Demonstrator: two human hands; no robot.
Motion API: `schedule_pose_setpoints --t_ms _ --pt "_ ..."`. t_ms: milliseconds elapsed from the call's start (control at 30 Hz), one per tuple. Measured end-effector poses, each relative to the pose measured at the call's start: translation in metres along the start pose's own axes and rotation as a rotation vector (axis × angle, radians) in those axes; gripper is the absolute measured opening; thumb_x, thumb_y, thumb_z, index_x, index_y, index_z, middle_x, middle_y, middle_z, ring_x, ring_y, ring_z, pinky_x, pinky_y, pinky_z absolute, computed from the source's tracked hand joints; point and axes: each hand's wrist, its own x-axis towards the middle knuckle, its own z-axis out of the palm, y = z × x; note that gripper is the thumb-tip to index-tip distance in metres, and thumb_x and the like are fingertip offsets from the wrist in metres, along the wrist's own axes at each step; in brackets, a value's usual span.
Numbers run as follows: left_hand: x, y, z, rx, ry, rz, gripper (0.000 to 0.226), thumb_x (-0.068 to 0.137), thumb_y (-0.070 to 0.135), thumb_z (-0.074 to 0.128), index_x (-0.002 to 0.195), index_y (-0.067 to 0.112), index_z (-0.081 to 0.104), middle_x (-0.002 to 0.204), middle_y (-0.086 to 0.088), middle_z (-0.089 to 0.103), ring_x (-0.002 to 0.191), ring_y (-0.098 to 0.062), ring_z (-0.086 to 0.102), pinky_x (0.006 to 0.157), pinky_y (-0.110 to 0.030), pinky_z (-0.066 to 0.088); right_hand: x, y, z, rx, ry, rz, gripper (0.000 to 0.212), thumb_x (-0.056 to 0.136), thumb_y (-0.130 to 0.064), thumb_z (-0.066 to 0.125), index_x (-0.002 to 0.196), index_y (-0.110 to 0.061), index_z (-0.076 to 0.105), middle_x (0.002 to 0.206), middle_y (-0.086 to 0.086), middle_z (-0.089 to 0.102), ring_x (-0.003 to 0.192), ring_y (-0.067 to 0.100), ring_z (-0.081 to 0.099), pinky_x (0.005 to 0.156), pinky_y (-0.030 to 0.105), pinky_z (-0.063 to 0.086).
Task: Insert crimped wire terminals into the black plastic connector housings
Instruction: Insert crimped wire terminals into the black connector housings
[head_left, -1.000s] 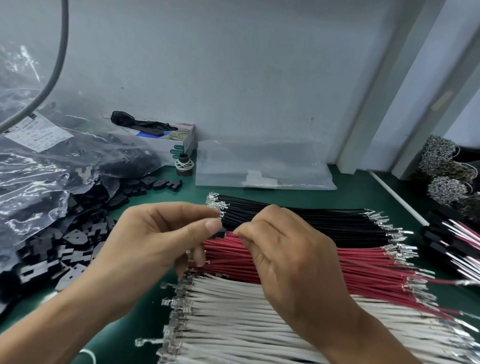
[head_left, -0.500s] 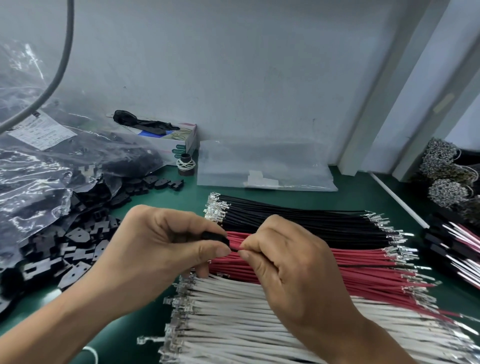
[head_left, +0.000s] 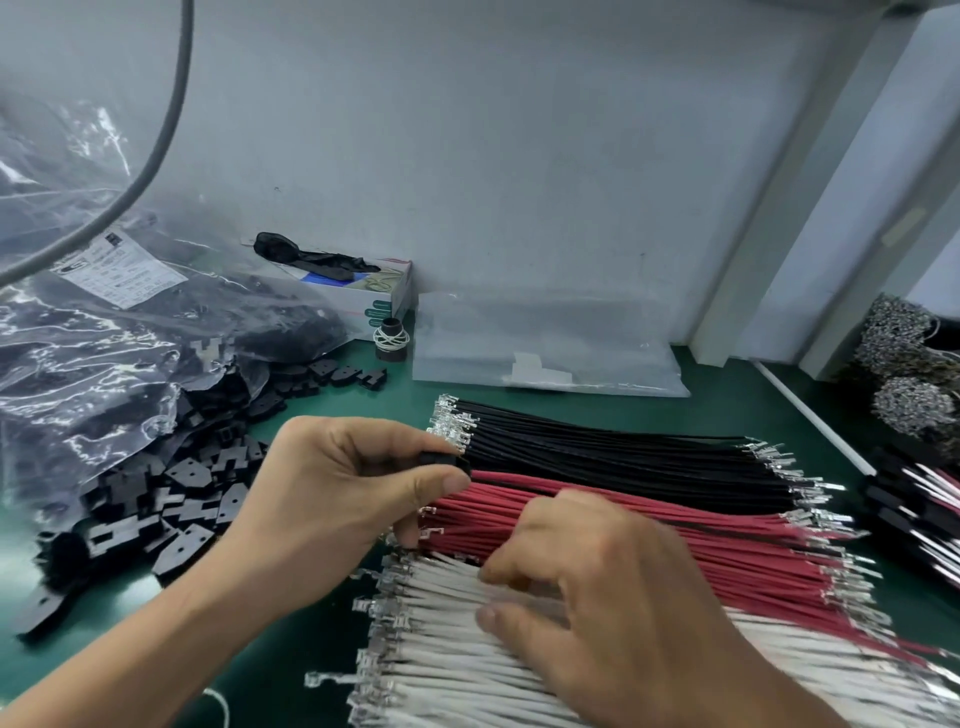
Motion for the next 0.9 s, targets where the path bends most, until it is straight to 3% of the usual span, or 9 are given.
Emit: schedule_pose_setpoints --t_ms 100,200,367,567,900 --pt "0.001 -0.001 -0.001 0.008 -0.008 -0.012 0.02 0.065 0.018 0.089 0.084 0.022 0.084 0.054 -0.009 0.07 0.036 -0.005 0.054 0.039 -0.01 0.04 -0.001 0.003 0.007 0.087 -0.075 0.06 0.031 0.084 -0.061 0.058 0.107 -0.042 0.066 0.097 -0.022 0.059 0.098 -0.003 0.047 0.078 0.015 0.038" --pt "0.003 -0.002 -0.003 -0.03 -0.025 -0.061 0.023 0.063 0.014 0.09 0.085 0.019 0.084 0.058 -0.013 0.071 0.037 -0.008 0.055 0.038 -0.012 0.039 0.0 0.003 0.005 0.121 -0.043 0.064 0.02 0.085 -0.051 0.063 0.1 -0.038 0.066 0.1 -0.02 0.059 0.099 -0.002 0.049 0.082 0.018 0.04" --pt "0.005 -0.005 -0.006 0.007 -0.028 -0.094 0.025 0.063 0.024 0.089 0.088 0.025 0.084 0.059 -0.017 0.07 0.045 -0.017 0.058 0.039 -0.021 0.042 0.001 0.004 -0.003 0.215 0.05 0.061 0.014 0.088 -0.04 0.054 0.093 -0.032 0.064 0.092 -0.015 0.056 0.084 0.007 0.056 0.074 0.03 0.047" --pt "0.005 -0.003 -0.007 -0.03 -0.049 -0.099 0.027 0.062 0.024 0.09 0.088 0.023 0.084 0.062 -0.02 0.071 0.047 -0.02 0.06 0.039 -0.022 0.042 0.002 0.008 -0.006 0.202 0.275 0.114 0.009 0.09 -0.029 0.059 0.088 -0.032 0.068 0.084 -0.015 0.056 0.081 0.009 0.059 0.065 0.02 0.045" --pt "0.004 -0.002 -0.006 -0.08 -0.067 -0.101 0.028 0.06 0.021 0.09 0.087 0.017 0.084 0.063 -0.016 0.072 0.047 -0.018 0.062 0.04 -0.022 0.044 0.002 0.012 -0.001 0.036 0.443 -0.008 0.006 0.089 -0.021 0.069 0.086 -0.021 0.074 0.083 -0.012 0.058 0.07 0.01 0.059 0.055 0.033 0.05"
